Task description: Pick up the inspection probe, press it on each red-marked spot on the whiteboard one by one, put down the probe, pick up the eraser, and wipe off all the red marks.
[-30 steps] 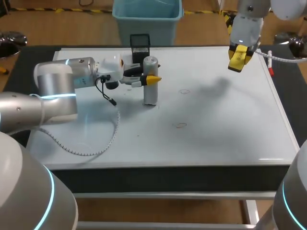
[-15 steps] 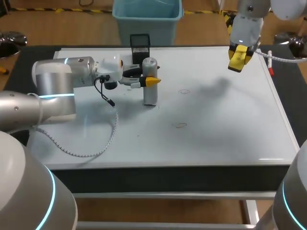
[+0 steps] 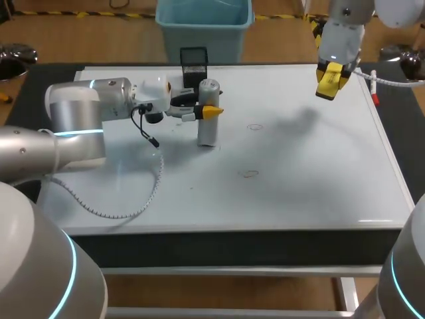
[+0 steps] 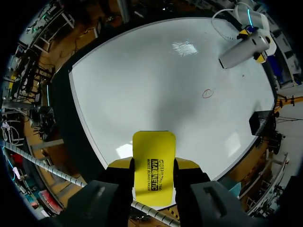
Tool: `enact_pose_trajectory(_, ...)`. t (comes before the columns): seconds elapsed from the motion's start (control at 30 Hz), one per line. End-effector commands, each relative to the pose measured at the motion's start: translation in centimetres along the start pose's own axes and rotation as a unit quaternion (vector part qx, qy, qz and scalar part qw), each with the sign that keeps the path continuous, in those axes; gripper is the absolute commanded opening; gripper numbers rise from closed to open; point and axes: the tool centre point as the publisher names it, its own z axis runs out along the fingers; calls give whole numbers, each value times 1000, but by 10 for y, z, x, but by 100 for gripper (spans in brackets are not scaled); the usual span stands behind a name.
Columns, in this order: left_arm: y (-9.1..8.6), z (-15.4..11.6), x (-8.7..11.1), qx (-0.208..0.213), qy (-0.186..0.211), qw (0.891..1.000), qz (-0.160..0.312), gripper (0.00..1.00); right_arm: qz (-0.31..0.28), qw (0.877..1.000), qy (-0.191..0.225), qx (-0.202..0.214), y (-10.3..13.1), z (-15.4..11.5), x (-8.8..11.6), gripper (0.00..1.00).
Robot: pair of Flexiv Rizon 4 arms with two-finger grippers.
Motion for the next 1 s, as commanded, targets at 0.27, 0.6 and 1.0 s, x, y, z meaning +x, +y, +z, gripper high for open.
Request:
enact_pose_trajectory(0.27, -24, -11, 3, 11, -11, 1000, 25, 0, -1, 1000, 1, 1, 0, -1, 1, 0)
enact_pose_trajectory(0.6, -36, -53, -9, 12, -53, 998, 36, 0, -1, 1000, 1, 1, 0, -1, 1, 0)
enact_pose_trajectory(1.0, -56, -121, -47, 7, -114, 991, 64, 0, -1, 1000, 1, 1, 0, -1, 1, 0)
